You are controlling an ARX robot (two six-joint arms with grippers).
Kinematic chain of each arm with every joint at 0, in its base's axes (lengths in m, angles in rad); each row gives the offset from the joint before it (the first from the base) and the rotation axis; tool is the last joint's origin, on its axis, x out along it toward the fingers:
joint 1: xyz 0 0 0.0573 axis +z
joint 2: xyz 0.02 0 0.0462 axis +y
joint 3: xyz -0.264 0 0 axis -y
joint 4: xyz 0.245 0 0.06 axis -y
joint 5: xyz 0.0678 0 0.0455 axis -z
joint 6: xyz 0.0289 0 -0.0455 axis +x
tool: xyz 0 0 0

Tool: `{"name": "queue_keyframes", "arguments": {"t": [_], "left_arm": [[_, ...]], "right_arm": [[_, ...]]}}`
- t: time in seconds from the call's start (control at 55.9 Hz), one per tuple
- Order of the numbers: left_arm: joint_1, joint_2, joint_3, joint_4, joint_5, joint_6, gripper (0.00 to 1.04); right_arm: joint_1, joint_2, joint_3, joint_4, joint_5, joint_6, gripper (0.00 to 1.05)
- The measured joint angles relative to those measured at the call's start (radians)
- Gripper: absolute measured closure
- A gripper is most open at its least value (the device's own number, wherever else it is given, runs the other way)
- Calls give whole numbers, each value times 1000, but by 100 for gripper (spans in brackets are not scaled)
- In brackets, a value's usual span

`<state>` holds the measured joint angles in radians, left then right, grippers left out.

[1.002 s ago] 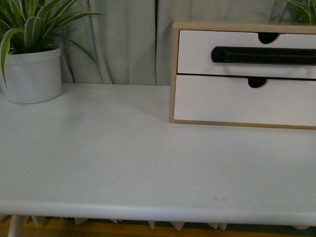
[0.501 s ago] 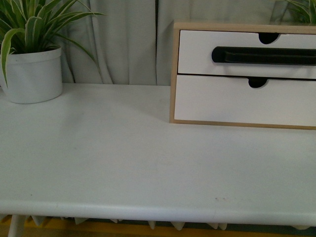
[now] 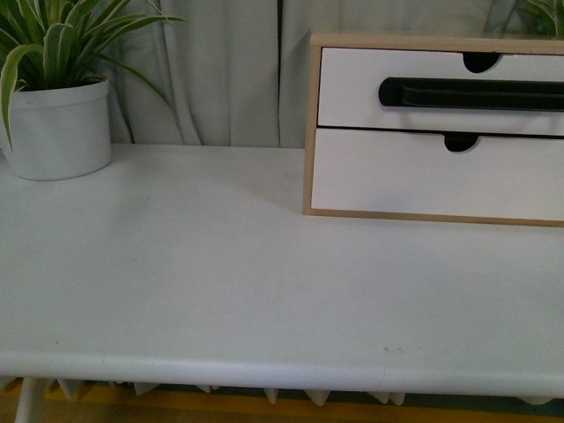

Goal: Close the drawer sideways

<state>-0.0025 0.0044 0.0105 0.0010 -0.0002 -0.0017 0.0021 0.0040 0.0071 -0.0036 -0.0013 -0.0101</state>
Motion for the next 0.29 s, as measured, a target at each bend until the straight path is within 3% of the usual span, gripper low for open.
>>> {"name": "queue_keyframes", "arguments": {"t": [0.286], "left_arm": [[0, 0, 0, 0, 0, 0, 6]], "right_arm": [[0, 0, 0, 0, 0, 0, 9]]}}
